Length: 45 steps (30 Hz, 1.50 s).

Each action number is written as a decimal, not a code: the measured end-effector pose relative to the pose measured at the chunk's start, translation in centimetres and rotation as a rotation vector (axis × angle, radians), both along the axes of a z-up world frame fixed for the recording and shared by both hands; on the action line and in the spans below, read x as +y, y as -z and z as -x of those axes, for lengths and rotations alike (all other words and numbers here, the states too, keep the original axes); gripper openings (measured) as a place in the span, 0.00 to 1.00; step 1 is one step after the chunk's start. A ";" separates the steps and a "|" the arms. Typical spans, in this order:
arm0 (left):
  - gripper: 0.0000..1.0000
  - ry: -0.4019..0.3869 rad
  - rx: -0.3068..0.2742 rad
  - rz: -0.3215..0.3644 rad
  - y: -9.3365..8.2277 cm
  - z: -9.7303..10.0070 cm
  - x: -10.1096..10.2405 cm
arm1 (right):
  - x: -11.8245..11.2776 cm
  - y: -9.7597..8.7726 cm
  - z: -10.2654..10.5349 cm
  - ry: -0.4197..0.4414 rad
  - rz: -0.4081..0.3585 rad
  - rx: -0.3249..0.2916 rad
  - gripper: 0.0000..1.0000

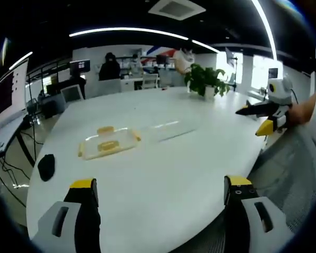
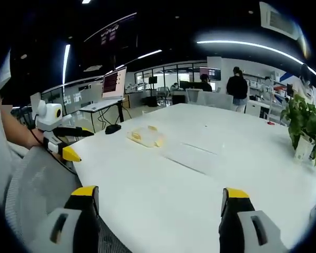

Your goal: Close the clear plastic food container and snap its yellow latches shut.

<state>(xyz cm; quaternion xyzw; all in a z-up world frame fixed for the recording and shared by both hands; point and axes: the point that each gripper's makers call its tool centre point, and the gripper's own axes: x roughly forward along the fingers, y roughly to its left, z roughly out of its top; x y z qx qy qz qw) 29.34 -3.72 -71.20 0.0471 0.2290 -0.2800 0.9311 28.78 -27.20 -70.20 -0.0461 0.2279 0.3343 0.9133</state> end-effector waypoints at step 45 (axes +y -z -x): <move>0.96 -0.012 0.024 -0.059 0.9 -0.3 0.7 | 0.3 -0.4 -0.1 -0.009 -0.012 -0.012 0.92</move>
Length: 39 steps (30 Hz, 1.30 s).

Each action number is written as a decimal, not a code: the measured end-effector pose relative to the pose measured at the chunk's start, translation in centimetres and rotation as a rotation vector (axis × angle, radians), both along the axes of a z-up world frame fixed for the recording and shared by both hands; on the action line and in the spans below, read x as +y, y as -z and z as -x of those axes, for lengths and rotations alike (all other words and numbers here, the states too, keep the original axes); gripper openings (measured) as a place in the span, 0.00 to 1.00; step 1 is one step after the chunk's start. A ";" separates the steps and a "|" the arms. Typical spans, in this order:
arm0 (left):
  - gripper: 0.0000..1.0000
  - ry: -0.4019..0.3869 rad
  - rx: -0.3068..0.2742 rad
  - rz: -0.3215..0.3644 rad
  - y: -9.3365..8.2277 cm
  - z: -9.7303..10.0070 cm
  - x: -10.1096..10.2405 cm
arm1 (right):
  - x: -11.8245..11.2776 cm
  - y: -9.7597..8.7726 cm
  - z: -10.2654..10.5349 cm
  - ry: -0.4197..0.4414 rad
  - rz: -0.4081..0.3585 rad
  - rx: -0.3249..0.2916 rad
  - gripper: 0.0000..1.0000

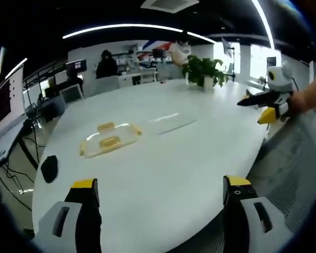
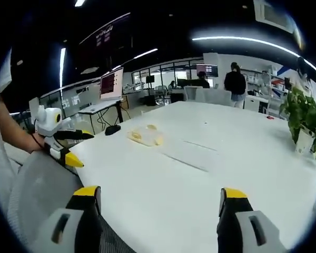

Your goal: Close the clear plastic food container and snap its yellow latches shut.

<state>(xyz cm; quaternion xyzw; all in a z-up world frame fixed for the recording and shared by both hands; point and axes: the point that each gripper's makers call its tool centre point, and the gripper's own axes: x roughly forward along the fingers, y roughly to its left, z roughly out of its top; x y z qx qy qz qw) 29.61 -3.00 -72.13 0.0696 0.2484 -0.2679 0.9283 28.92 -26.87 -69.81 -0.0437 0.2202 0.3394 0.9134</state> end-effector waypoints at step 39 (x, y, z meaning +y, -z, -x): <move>0.93 0.115 0.016 0.048 -1.0 0.5 -2.3 | 0.8 -0.2 0.3 -0.038 0.029 0.015 0.87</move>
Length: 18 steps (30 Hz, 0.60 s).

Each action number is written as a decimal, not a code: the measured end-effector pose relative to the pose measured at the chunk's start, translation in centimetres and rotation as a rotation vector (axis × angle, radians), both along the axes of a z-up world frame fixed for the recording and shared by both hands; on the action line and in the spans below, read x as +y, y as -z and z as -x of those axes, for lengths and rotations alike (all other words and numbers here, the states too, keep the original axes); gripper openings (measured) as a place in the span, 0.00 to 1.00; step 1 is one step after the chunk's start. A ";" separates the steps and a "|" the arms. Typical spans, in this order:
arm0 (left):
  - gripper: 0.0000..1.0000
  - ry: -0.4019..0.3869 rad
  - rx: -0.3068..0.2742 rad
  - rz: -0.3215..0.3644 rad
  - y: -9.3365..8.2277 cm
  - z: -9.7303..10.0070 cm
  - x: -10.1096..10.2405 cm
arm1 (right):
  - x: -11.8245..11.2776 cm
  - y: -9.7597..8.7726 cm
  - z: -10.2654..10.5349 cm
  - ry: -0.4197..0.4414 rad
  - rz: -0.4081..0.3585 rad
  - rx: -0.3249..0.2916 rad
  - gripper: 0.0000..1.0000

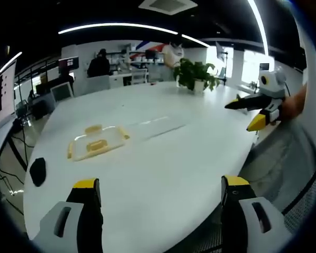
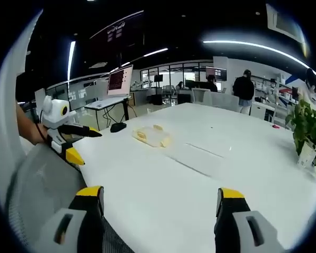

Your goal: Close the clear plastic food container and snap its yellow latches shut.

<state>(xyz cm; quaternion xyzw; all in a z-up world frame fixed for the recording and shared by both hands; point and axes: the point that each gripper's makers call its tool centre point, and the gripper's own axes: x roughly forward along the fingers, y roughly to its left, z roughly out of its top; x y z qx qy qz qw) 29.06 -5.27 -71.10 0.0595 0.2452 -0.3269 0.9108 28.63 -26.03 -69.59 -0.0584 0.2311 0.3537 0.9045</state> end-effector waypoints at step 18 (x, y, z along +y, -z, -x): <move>0.93 0.032 -0.052 0.033 -1.7 -3.1 0.1 | 0.8 -0.2 -2.6 -0.010 0.047 -0.024 0.85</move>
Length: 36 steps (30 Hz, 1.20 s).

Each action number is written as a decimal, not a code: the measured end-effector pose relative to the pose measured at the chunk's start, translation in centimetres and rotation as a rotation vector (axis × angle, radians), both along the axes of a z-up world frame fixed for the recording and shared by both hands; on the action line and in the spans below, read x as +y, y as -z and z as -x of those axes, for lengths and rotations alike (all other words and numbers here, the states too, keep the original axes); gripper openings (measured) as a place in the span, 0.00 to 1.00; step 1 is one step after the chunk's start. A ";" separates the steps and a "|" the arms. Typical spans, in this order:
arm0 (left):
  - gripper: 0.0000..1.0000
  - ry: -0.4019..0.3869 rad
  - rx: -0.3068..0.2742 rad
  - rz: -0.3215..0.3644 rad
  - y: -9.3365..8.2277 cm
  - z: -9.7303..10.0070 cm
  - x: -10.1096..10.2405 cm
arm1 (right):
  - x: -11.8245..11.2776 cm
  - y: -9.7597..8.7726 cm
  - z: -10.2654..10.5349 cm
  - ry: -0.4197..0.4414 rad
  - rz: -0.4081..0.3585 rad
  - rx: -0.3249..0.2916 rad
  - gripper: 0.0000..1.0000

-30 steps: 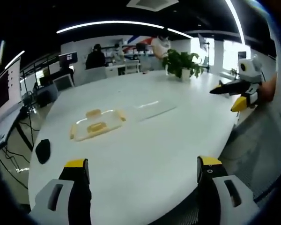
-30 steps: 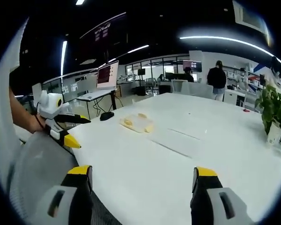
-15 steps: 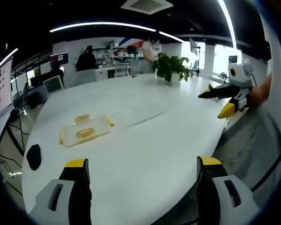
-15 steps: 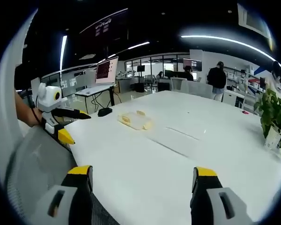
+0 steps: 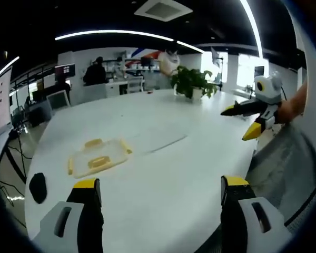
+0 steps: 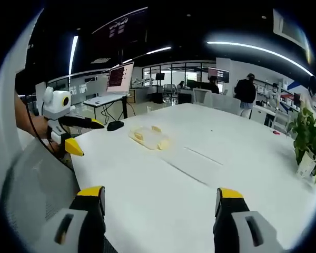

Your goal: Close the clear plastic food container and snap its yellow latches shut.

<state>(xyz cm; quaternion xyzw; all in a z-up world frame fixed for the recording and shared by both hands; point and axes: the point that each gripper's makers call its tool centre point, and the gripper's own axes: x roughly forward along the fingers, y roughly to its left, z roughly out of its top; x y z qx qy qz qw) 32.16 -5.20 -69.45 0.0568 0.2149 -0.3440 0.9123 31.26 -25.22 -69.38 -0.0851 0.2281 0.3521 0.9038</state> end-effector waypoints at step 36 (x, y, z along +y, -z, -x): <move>0.89 0.015 -0.046 0.003 -1.5 -3.7 1.1 | 5.8 0.1 -3.7 -0.083 -0.002 0.005 0.77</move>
